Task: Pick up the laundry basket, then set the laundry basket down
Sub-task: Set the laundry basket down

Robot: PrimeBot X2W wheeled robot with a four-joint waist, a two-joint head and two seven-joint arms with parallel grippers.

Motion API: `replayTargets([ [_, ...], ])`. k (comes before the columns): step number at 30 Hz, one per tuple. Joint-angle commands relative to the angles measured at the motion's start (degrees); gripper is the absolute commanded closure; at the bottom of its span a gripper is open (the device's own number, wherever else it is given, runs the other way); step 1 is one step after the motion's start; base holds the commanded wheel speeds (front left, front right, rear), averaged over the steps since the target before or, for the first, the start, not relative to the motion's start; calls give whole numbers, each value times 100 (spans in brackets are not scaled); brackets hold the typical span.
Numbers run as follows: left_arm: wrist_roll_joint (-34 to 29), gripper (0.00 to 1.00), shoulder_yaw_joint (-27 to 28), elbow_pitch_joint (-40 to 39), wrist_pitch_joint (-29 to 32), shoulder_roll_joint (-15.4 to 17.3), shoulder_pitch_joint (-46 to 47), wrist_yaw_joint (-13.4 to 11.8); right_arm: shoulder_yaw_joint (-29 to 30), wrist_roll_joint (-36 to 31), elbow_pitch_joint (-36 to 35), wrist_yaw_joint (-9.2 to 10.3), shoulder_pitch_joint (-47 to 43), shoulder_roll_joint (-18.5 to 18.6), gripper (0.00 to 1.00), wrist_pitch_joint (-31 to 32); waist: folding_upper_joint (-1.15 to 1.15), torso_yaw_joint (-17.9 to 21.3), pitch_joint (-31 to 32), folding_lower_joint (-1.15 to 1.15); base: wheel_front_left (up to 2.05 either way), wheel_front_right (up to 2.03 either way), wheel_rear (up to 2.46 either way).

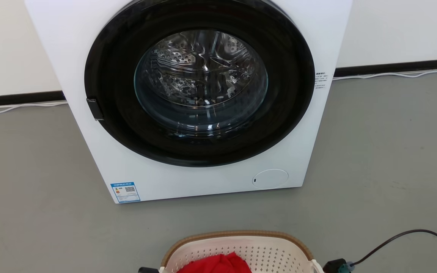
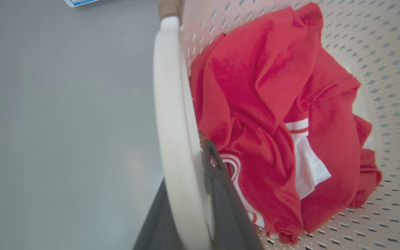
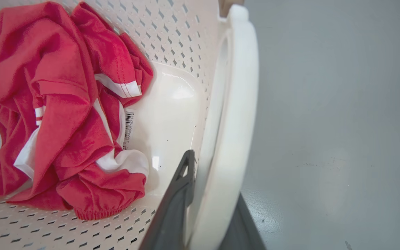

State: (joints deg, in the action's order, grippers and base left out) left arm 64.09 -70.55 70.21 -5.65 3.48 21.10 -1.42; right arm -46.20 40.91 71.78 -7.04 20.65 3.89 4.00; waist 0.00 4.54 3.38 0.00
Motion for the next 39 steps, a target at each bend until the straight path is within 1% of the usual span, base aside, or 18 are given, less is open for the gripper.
replayTargets([
  [1,-30,100,4,-75,-92,-60,354,108,-112,-15,-83,-45,287,-102,100,-129,0,-13,-16,0,0,0,0],
  [11,19,100,-20,22,-128,-60,559,113,-104,-7,-90,-45,432,-102,100,-243,0,-51,-182,0,0,0,0],
  [19,47,100,19,103,-315,-60,1002,46,-42,0,-129,-45,729,-102,100,-586,0,-88,-515,0,0,0,0],
  [33,29,100,197,244,-749,-52,2215,-92,107,-205,34,-45,1756,-102,100,-1352,0,-199,-1965,0,0,0,0],
  [39,-11,100,262,297,-852,-46,2610,-134,197,-350,129,-45,2209,-102,100,-1537,0,-245,-2594,0,0,0,0],
])
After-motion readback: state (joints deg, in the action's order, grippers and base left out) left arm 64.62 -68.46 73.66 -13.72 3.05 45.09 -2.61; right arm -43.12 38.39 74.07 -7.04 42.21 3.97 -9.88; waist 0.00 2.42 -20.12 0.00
